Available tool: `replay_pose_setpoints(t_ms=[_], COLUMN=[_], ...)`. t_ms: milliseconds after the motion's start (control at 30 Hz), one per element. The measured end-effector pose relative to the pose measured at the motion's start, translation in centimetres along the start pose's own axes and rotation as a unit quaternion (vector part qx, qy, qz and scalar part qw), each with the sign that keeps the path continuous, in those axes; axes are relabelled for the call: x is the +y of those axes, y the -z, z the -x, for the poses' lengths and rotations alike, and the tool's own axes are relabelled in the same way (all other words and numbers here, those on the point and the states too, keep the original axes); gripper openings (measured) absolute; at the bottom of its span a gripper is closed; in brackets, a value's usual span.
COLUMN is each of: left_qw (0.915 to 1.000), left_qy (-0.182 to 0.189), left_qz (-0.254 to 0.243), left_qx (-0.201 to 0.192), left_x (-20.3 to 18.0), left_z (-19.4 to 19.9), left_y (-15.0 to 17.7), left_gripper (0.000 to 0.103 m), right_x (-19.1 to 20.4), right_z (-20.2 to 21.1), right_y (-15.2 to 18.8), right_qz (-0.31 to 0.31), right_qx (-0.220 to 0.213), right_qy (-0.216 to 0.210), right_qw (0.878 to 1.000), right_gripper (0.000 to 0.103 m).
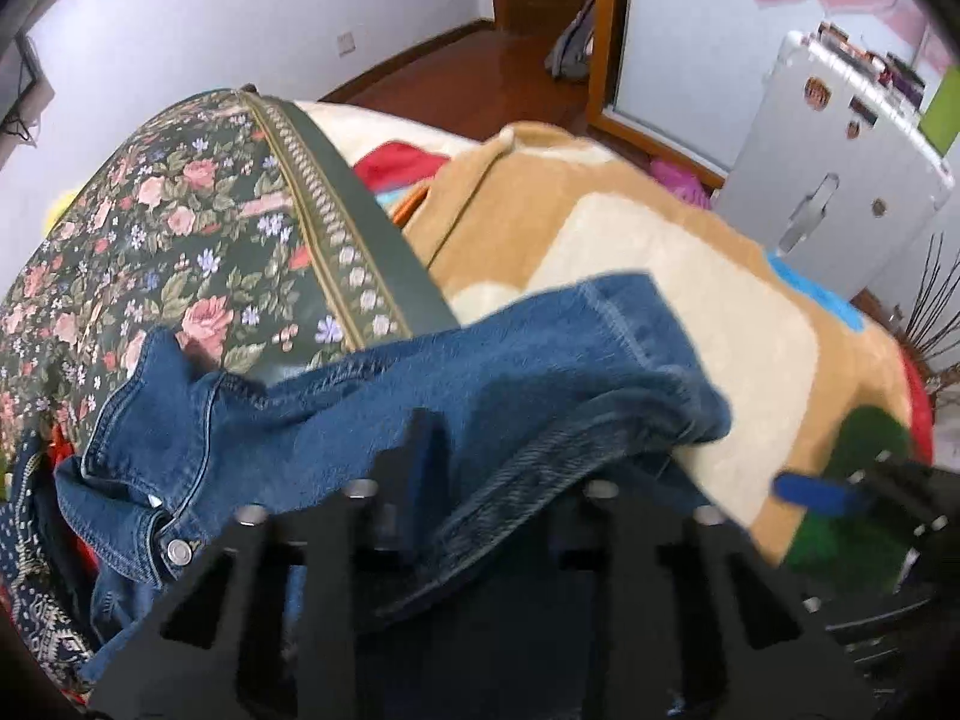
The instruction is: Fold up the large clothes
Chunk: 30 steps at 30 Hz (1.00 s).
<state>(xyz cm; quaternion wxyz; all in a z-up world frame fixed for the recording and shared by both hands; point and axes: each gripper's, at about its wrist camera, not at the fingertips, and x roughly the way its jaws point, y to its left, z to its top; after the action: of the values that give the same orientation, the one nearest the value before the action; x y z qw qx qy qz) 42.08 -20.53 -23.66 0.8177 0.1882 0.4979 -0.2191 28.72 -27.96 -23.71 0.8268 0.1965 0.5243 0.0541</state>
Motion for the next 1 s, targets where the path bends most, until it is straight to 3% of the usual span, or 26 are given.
replay_pose_setpoints(t_ms=[33, 167, 300, 533, 633, 767, 900, 1000], left_qw=[1.0000, 0.9970, 0.9882, 0.9685, 0.9675, 0.9691, 0.9656, 0.9576], left_qy=[0.001, 0.006, -0.016, -0.033, -0.056, -0.061, -0.052, -0.059], left_qz=[0.005, 0.057, 0.101, 0.166, 0.176, 0.212, 0.250, 0.277], left_qx=[-0.008, -0.052, -0.115, -0.182, -0.172, -0.111, -0.051, -0.052], left_x=[0.2, 2.8, 6.7, 12.2, 13.2, 14.9, 16.4, 17.4], left_z=[0.4, 3.9, 9.7, 17.9, 18.4, 15.6, 12.7, 12.4], left_y=[-0.1, -0.2, 0.7, 5.9, 9.2, 14.6, 19.2, 22.2], left_gripper=[0.012, 0.009, 0.007, 0.006, 0.007, 0.009, 0.028, 0.058], right_x=[0.0, -0.1, 1.0, 5.5, 7.1, 8.5, 9.2, 9.6], right_z=[0.1, 0.5, 0.8, 3.8, 3.3, 0.6, -0.9, -0.8], right_y=[0.1, 0.3, -0.5, -2.7, -2.4, -0.8, 0.5, 0.7], right_qz=[0.000, 0.006, 0.027, 0.074, 0.088, 0.114, 0.140, 0.153], right_qx=[0.002, 0.007, 0.012, -0.045, -0.039, 0.010, 0.029, 0.028], right_qy=[0.001, 0.005, 0.015, 0.003, -0.005, -0.004, 0.016, 0.025], right_qw=[1.000, 1.000, 0.999, 0.996, 0.995, 0.993, 0.990, 0.988], right_gripper=[0.055, 0.055, 0.055, 0.055, 0.057, 0.059, 0.064, 0.066])
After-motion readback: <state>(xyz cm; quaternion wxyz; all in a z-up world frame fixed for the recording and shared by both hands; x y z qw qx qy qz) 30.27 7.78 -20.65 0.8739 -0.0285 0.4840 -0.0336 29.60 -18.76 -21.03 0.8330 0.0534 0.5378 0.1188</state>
